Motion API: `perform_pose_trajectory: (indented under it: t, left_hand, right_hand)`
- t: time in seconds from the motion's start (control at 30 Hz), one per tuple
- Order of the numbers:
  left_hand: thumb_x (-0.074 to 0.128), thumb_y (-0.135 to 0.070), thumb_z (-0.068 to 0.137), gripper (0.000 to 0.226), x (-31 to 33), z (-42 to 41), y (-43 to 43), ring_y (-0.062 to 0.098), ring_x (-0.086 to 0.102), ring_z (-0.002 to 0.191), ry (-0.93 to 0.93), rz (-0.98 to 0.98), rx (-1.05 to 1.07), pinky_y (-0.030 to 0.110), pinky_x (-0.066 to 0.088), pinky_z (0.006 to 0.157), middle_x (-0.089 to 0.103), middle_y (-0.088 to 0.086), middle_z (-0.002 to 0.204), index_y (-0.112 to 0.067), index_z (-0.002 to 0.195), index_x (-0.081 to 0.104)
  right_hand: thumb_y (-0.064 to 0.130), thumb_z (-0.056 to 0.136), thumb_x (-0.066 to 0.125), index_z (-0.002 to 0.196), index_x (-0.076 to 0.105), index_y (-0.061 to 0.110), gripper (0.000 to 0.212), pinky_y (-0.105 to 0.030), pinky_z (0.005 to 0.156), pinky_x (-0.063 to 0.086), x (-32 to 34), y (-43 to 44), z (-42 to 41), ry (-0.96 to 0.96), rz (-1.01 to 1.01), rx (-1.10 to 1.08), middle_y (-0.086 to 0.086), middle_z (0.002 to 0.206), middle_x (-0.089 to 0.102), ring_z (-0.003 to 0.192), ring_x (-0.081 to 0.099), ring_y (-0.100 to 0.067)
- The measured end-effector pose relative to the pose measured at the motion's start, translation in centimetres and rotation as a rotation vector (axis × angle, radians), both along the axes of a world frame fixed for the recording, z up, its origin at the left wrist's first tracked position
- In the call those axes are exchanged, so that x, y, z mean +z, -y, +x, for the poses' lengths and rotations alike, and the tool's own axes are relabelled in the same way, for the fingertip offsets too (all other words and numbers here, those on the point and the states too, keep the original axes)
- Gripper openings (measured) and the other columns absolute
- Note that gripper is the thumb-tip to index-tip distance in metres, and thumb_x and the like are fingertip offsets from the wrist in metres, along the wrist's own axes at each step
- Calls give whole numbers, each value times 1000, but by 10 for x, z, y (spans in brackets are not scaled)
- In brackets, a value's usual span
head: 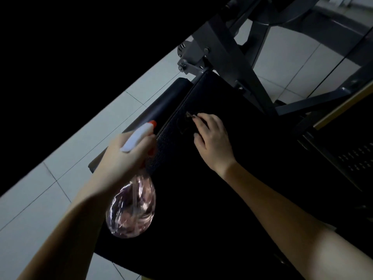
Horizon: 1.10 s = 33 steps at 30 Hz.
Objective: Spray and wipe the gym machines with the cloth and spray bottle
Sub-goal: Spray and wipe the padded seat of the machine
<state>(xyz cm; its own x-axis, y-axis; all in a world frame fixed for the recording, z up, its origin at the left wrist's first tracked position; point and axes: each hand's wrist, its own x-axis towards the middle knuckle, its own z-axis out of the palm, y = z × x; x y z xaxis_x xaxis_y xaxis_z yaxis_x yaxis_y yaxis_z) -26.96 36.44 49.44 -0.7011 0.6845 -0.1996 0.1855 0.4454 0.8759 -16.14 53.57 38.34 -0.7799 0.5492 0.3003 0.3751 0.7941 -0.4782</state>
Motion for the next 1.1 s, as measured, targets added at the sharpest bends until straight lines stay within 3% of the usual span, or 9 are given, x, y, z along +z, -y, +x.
perform_pose_trajectory:
  t: [0.13,0.27,0.37,0.5,0.73,0.83,0.93,1.03,1.1]
  left_hand:
    - [55,-49,78,49,1,0,-25,19,50,63,-91,28,-11,33,36,60,59,30,80,0,84,60]
    - [54,-50,80,54,1,10,-34,15,40,54,-132,4,-28,26,32,51,47,19,63,3,79,56]
    - [56,-37,94,48,2,20,-38,9,32,48,-161,-5,-73,18,28,44,39,7,60,8,76,51]
    - [56,-38,93,48,0,18,-43,10,36,52,-141,-31,-77,24,31,48,45,9,64,8,81,54]
    - [56,-36,85,37,1,10,-43,13,46,60,-72,11,-22,28,36,56,55,20,69,1,79,59]
    - [53,-44,85,44,1,5,-39,14,45,61,-43,31,-39,26,35,55,53,24,71,-1,79,59]
    - [53,-49,84,48,0,0,-34,19,49,67,-14,44,-43,35,34,62,55,31,80,-2,85,59]
    - [54,-46,82,43,-1,-2,-33,20,51,68,5,58,-21,35,36,62,56,29,79,-4,85,60]
    - [54,-42,82,40,-2,-2,-35,20,49,66,27,63,-13,30,36,56,54,26,74,-3,85,58]
  right_hand:
    - [33,88,39,133,51,9,52,-42,101,39,-1,-6,20,60,-27,95,-10,136,48,128,39,-29]
    - [27,85,42,125,58,8,47,-41,87,49,-6,-27,35,98,129,169,-12,122,58,112,53,-31]
    - [25,84,39,124,58,7,48,-45,86,51,-1,-51,14,53,133,-64,-15,123,57,112,52,-33]
    - [19,96,40,145,34,11,50,-36,112,16,18,-52,-38,-18,-229,-493,-10,151,29,136,24,-29]
    - [30,84,41,123,59,8,48,-42,90,47,2,3,-24,3,139,145,-16,121,59,111,48,-31]
    - [28,82,42,115,65,7,45,-42,81,51,0,-31,-13,17,277,185,-15,109,63,100,59,-34]
    - [20,85,44,121,60,7,42,-46,83,51,9,-66,-29,15,215,-43,-16,114,59,106,56,-35]
    - [18,93,46,135,48,9,43,-39,106,29,22,-73,-63,-16,-67,-394,-12,137,46,129,37,-29]
    - [18,92,49,134,48,5,44,-36,108,25,24,-53,-81,-58,-109,-445,-13,139,45,129,36,-30]
